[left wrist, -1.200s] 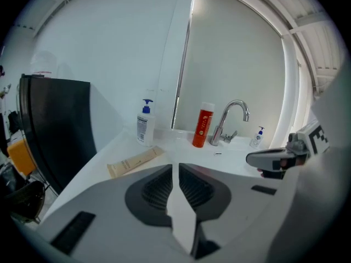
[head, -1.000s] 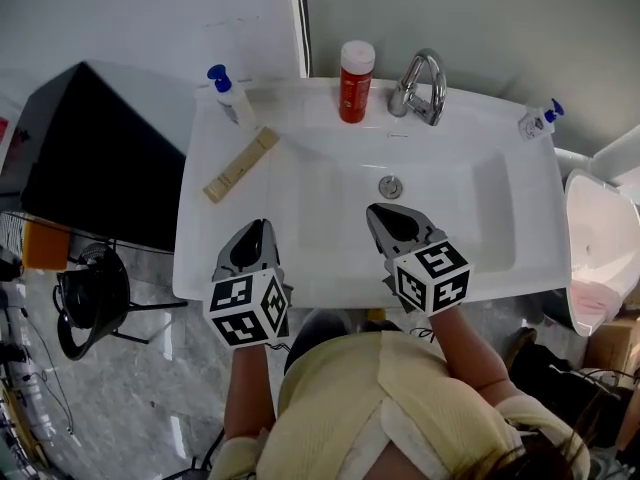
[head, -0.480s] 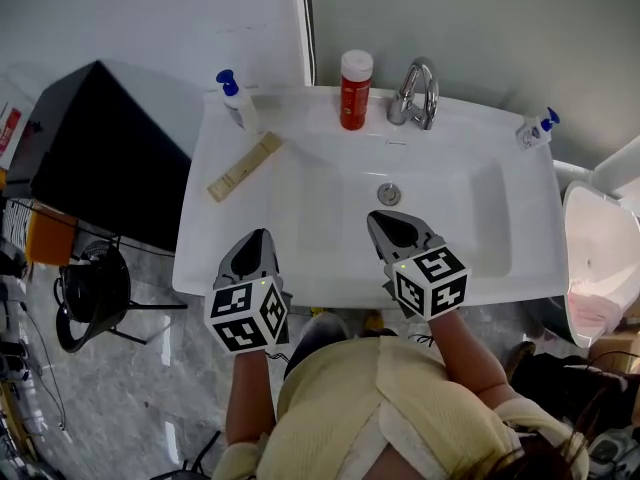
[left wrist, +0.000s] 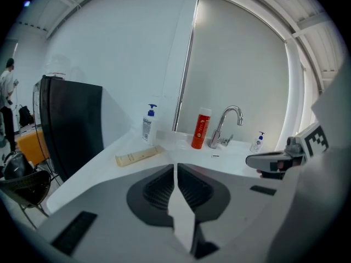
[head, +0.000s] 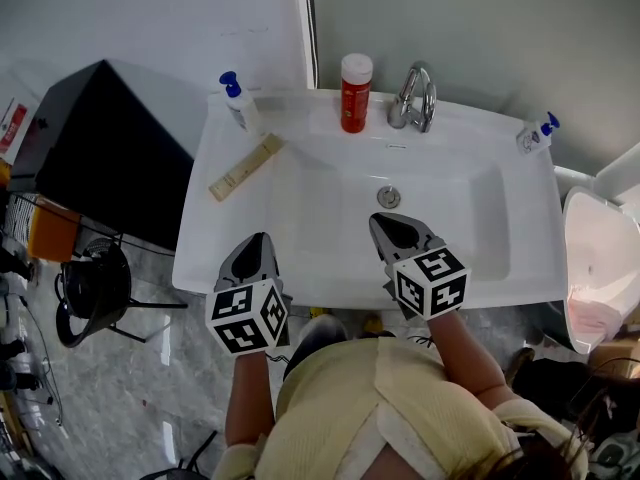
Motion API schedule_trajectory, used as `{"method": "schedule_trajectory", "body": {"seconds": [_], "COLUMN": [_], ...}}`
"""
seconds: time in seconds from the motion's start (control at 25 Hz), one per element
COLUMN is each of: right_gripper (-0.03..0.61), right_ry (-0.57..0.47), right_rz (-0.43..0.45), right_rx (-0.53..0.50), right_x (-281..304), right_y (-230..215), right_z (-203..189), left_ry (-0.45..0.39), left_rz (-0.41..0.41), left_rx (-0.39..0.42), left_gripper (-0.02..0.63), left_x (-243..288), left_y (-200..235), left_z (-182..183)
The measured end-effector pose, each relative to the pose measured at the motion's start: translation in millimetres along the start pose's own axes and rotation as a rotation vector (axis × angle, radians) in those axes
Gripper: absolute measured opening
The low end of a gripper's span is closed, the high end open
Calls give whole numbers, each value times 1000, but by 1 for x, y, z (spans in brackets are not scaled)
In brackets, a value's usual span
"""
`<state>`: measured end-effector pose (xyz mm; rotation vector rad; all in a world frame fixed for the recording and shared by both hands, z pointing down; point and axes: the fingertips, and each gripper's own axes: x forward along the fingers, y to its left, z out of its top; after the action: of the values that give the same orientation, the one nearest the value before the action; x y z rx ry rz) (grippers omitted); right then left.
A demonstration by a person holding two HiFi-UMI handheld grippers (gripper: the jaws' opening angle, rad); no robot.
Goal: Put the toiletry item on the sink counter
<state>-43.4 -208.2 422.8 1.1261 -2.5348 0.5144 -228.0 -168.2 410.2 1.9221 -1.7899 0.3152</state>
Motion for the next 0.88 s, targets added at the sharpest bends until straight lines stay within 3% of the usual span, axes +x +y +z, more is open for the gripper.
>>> {"method": "schedule_trajectory", "body": {"seconds": [0.88], "right_gripper": [26], "right_ry": [-11], "right_rz": [2], "right_rx": [-3], "right_x": [-1], "right_y": [-3], "right_z": [5], "left_ry": [11], "left_rz": [21], "left_rx": [41], "left_gripper": [54], "left_x": [-1], "left_y": [2], "left_z": [2]}}
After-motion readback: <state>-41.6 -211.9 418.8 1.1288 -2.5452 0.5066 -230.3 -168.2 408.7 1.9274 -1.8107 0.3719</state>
